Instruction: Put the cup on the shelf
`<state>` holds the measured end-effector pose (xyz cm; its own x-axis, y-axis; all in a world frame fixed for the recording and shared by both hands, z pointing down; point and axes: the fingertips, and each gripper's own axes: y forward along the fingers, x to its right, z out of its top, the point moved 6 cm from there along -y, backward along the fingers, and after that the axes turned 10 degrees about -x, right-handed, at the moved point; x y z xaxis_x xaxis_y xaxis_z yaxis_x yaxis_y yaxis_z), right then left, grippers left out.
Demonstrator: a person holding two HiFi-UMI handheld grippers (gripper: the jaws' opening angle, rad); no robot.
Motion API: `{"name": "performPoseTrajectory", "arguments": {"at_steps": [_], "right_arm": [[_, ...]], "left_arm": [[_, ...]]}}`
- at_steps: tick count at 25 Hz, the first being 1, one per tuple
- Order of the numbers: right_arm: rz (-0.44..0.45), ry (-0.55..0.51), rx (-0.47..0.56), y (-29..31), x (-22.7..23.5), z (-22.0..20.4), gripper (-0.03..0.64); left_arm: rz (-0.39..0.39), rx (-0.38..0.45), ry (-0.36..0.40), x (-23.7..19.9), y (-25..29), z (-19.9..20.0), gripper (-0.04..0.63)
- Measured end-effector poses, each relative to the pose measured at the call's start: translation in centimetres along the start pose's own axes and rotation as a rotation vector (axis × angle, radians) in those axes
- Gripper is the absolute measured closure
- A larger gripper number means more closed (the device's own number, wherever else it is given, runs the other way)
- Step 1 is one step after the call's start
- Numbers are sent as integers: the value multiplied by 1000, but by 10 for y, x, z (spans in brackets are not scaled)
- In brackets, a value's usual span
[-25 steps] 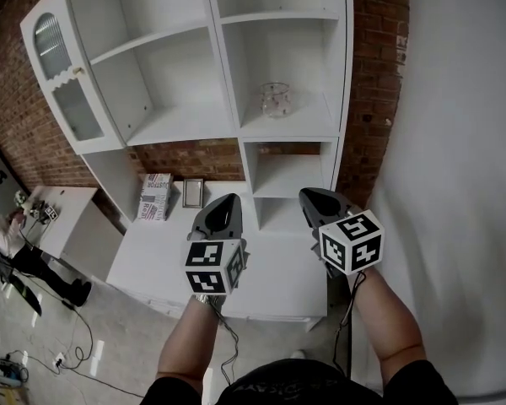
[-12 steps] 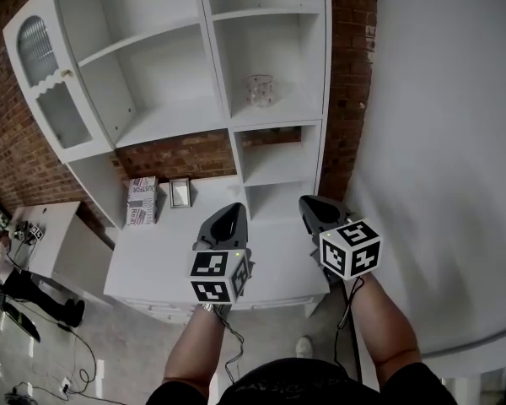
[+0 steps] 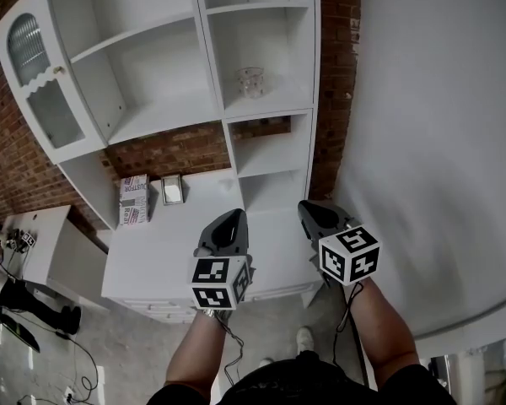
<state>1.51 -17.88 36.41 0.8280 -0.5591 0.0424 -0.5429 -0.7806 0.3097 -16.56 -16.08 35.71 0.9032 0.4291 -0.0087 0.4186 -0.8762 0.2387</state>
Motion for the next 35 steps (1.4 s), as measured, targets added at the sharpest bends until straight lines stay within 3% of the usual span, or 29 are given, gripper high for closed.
{"name": "performPoseTrajectory", "arguments": {"at_steps": [35], "right_arm": [[-16, -21, 33, -4, -40, 16, 617]], "left_arm": [[-25, 3, 10, -15, -28, -4, 591]]}}
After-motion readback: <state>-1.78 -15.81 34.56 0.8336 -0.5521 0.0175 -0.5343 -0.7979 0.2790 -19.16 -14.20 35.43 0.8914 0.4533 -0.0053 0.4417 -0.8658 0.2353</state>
